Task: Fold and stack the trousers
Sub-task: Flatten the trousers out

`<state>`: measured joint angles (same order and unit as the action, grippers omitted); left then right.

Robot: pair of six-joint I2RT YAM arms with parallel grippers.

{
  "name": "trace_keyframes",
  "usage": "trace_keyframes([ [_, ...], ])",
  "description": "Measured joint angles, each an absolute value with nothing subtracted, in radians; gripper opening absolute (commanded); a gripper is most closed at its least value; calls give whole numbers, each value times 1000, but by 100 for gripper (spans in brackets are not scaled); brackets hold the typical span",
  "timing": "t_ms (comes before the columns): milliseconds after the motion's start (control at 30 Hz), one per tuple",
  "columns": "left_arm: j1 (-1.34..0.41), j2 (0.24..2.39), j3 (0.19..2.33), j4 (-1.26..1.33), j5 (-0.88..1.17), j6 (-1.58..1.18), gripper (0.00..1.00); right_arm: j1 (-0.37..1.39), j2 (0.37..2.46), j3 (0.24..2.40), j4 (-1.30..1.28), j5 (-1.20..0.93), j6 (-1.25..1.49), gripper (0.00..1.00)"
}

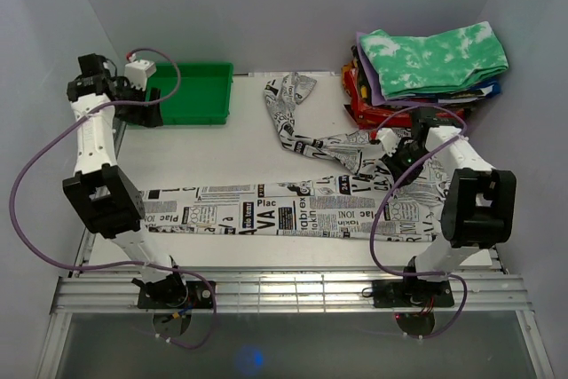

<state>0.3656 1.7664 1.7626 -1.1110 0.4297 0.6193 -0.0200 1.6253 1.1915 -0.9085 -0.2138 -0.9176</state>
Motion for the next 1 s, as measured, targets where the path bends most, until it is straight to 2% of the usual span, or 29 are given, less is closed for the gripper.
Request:
trace_keyframes([
  [33, 334, 1785, 1809, -1093, 449, 589, 79, -13, 1633, 1182, -915, -217, -917, 26],
  [67, 294, 1806, 1851, -1071, 466, 550, 80, -9, 1643, 1185, -924, -229, -909, 36],
  [133, 237, 1832, 1889, -1038, 494, 479, 80, 7, 1670, 1256, -947, -269, -863, 45],
  [167, 212, 1842, 1892, -1028, 506, 444, 81, 19, 1690, 1313, -950, -281, -843, 54],
  [267, 191, 1871, 1892, -1018, 517, 356, 83, 107, 1789, 1578, -912, -348, -749, 65],
  [500, 220, 1944, 1943, -1028, 505, 229, 85, 384, 2092, 2059, -746, -441, -574, 66],
  [533, 221, 1951, 1957, -1032, 504, 217, 85, 414, 2147, 2109, -724, -447, -549, 70],
  [667, 220, 1950, 1971, -1047, 484, 193, 85, 480, 2313, 2182, -639, -461, -457, 74],
  [800, 220, 1927, 1935, -1055, 447, 189, 85, 514, 2383, 2135, -591, -455, -434, 68],
  [900, 220, 1898, 1889, -1060, 423, 187, 85, 538, 2385, 2067, -574, -427, -456, 44],
  [933, 220, 1892, 1882, -1065, 417, 187, 85, 545, 2385, 2048, -572, -414, -470, 27],
  [1000, 220, 1882, 1873, -1068, 408, 186, 84, 554, 2385, 2011, -575, -390, -495, 12],
])
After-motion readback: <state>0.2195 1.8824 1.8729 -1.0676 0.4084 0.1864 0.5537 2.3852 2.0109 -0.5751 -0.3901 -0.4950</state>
